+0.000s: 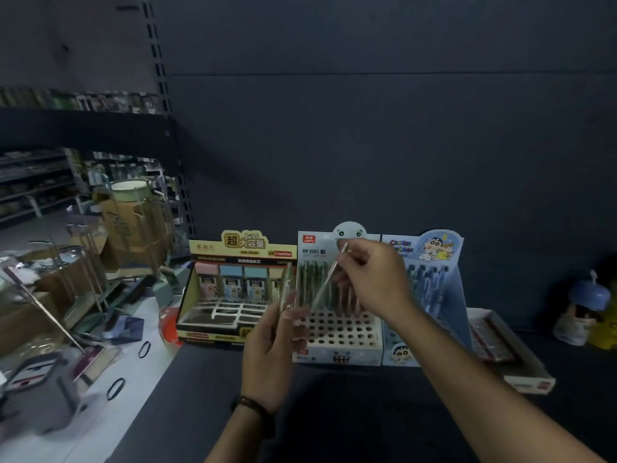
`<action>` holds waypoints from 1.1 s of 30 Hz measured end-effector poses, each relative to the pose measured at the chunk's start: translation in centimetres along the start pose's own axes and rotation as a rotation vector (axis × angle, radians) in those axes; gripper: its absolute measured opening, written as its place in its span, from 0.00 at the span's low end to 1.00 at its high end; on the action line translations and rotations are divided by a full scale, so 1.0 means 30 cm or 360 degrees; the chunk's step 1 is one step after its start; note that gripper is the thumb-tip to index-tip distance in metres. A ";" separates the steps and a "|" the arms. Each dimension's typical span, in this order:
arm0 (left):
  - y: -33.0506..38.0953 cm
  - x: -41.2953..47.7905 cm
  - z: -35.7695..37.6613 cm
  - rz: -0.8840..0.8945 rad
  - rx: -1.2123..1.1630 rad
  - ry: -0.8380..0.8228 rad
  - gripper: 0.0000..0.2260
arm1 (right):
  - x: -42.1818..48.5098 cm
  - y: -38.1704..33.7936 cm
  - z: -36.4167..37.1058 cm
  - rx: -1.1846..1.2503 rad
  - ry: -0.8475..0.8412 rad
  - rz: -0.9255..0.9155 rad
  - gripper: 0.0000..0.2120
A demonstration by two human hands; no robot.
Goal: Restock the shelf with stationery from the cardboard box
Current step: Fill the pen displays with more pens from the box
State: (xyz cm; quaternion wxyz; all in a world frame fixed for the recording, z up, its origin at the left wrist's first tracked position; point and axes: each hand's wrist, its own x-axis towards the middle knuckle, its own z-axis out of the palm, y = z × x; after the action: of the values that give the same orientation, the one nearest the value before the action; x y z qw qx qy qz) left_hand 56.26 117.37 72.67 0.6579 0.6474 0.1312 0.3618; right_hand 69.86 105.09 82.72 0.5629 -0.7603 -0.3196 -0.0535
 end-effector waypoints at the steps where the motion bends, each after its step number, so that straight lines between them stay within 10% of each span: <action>1: -0.012 -0.004 -0.007 0.0066 0.0129 0.0104 0.14 | 0.009 0.003 0.011 -0.0063 0.0093 -0.0055 0.13; 23: -0.086 0.004 -0.029 0.0089 0.0247 0.0385 0.07 | 0.032 0.049 0.179 -0.0975 -0.0156 -0.0227 0.13; 33: -0.069 -0.008 -0.028 0.0229 0.0239 0.0408 0.12 | -0.096 -0.028 0.155 0.0152 -0.0073 -0.0004 0.04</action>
State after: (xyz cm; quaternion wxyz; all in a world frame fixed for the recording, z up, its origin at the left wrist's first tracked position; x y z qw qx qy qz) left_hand 56.20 118.06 70.54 0.5578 0.6510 0.1940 0.4769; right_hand 65.84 108.14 80.45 0.5911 -0.7332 -0.3355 -0.0214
